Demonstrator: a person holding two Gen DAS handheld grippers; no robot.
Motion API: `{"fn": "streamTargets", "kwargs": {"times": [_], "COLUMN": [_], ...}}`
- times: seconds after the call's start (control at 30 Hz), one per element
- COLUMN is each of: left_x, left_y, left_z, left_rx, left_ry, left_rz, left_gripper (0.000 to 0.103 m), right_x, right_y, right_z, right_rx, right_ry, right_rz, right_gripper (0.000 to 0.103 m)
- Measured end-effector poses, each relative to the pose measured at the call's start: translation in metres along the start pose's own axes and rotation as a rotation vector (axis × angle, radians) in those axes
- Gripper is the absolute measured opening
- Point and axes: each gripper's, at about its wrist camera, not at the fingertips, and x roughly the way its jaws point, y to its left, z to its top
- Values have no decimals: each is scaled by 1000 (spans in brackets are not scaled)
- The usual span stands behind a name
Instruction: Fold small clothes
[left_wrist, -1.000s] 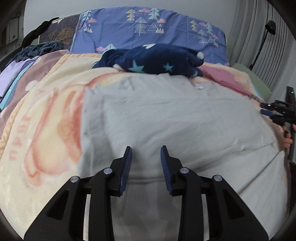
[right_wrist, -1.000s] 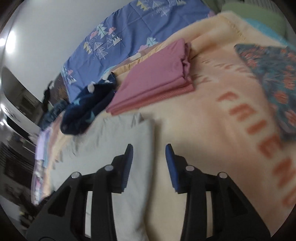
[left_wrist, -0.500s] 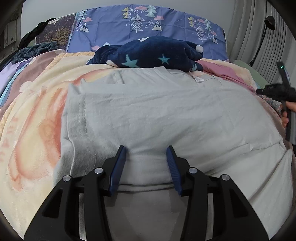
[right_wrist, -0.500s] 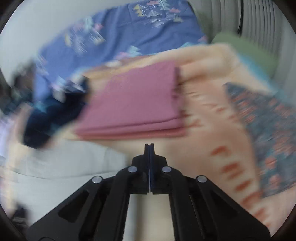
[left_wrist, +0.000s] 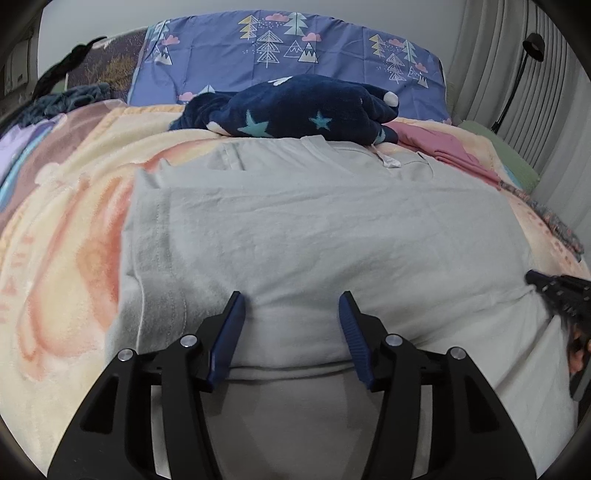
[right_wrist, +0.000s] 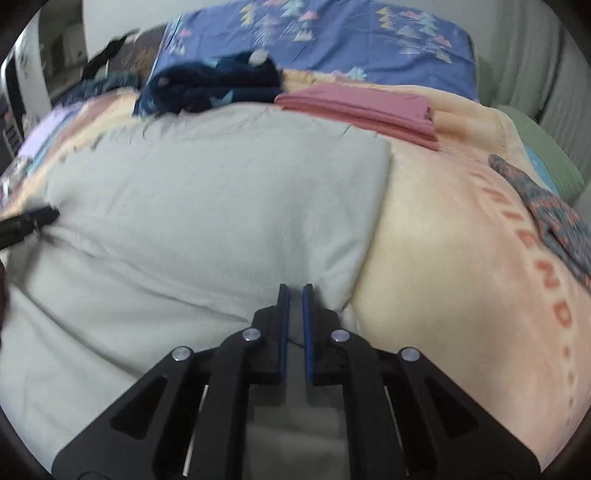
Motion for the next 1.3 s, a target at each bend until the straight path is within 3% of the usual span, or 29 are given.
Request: {"fn": "streamTargets", "kwargs": {"times": [0.07,0.17,0.3,0.4,0.53,0.7,0.83,1.13,1.3], "left_x": [-11,-17,-40,-66,-87,-109,-114,-143,-164], "left_y": [-3,-3,5,20,51,72,65,55,53], "left_z": [-5,-10,-18,-38,-73,-111,-126,-169,-197], "left_rx": [30,30,16,19,-12,-56,-13,13,19], "left_ry": [-13,-14,-30,-50,-14,22,53,69,59], "left_rz": [3,16,48,51,51,-122,-173,-314,-349], "left_gripper": [55,55,56,58,58,58,58,58,58], "right_x": [-23,-42,-48,-63,-84,-93,-95,-118,-132], "right_y": [2,13,34,12,-42,-81,-84,-87,-89], "right_z": [3,5,1,-12,-50,-94,-124,-169,-191], "right_rx": [58,63,27,73,243,333,358,386,385], "right_ry": [-51,-98,-72,-92,-106,-62,-13,-18,-18], "right_rz": [56,161,182,181,164,218,284,380,441], "right_gripper": [22,24,25,29,29,29,29,29,29]}}
